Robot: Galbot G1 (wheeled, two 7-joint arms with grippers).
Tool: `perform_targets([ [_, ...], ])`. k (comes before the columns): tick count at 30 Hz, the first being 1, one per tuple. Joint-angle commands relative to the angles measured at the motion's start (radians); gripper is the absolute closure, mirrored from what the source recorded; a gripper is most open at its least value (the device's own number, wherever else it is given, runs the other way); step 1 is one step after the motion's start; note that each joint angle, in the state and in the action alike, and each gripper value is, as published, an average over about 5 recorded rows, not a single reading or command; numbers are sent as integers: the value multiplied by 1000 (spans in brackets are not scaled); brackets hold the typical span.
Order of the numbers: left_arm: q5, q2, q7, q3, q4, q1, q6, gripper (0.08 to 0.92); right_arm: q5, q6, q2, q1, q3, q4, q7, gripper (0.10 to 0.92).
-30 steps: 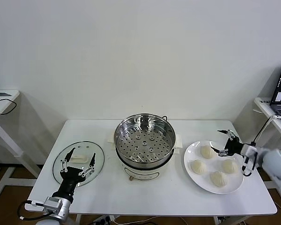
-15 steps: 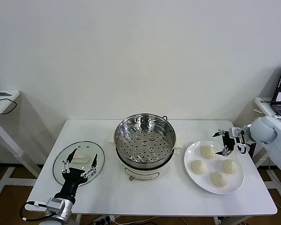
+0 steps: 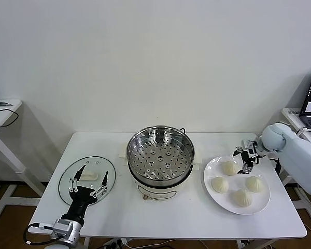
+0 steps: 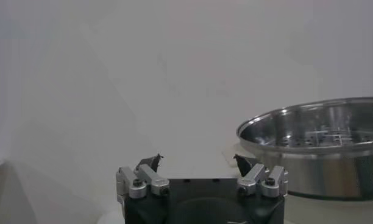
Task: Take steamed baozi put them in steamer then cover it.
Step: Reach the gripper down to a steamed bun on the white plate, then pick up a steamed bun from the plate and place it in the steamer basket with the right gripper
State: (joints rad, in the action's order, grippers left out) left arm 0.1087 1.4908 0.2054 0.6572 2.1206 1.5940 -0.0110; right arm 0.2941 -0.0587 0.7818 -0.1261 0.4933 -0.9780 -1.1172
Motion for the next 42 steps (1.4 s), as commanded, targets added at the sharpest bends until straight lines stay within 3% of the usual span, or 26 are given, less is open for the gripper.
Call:
perform_targets([
  [1,6,-3,-1,2,-5,5,2,177,48,-1,59,3,-4,52,-9,203],
  [14,10,1,-2,5,1,7,3,177,56,4,78,-12,-22,69,-9,206],
  [21,11,3,-4,5,3,7,5,177,58,5,69,-16,-22,62,-12,323],
  [31,13,6,-7,5,8,10,7,177,58,12,53,-19,-27,43,-10,359],
  [42,19,7,-11,0,25,19,6,177,-133,56,-164,116,110,-221,-49,367],
])
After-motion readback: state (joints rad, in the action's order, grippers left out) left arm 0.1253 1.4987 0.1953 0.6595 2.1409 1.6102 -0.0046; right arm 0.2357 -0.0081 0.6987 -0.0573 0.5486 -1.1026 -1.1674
